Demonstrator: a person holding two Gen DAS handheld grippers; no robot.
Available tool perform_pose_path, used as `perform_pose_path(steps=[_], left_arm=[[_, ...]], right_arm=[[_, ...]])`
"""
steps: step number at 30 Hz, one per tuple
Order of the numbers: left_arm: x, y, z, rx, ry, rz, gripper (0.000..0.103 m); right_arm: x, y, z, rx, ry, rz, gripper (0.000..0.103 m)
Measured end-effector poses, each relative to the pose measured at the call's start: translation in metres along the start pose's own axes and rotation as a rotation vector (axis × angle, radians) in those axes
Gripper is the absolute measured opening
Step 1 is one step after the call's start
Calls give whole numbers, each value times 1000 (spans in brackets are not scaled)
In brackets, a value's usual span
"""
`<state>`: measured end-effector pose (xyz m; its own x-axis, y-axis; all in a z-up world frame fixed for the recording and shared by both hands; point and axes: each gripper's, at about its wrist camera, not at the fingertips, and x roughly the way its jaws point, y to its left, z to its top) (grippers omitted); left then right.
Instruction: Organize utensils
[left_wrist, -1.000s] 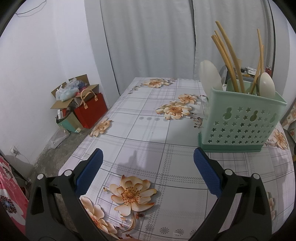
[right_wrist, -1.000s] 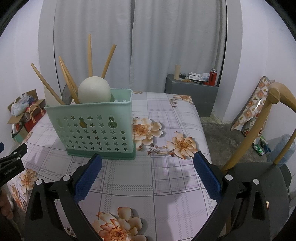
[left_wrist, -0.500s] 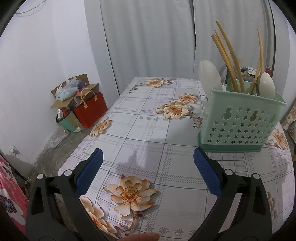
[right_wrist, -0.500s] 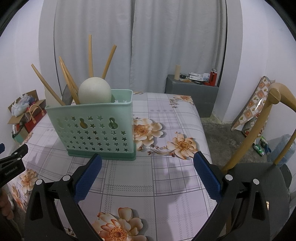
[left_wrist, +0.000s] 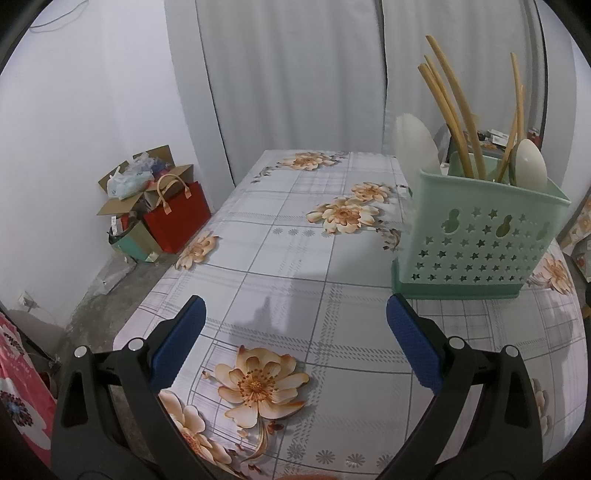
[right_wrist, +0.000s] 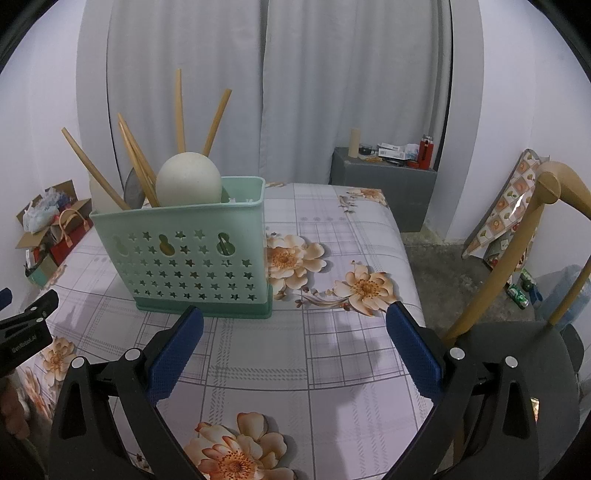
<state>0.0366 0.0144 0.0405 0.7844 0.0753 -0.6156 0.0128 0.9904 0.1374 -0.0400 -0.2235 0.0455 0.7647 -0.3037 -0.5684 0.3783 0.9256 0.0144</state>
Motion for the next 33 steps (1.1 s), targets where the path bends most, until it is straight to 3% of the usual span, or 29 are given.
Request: perform_pose_path(steps=[33], left_arm=[[5,3,6,7,18,-19,94]], right_arm=[[0,0,-2,7,6,7,96]])
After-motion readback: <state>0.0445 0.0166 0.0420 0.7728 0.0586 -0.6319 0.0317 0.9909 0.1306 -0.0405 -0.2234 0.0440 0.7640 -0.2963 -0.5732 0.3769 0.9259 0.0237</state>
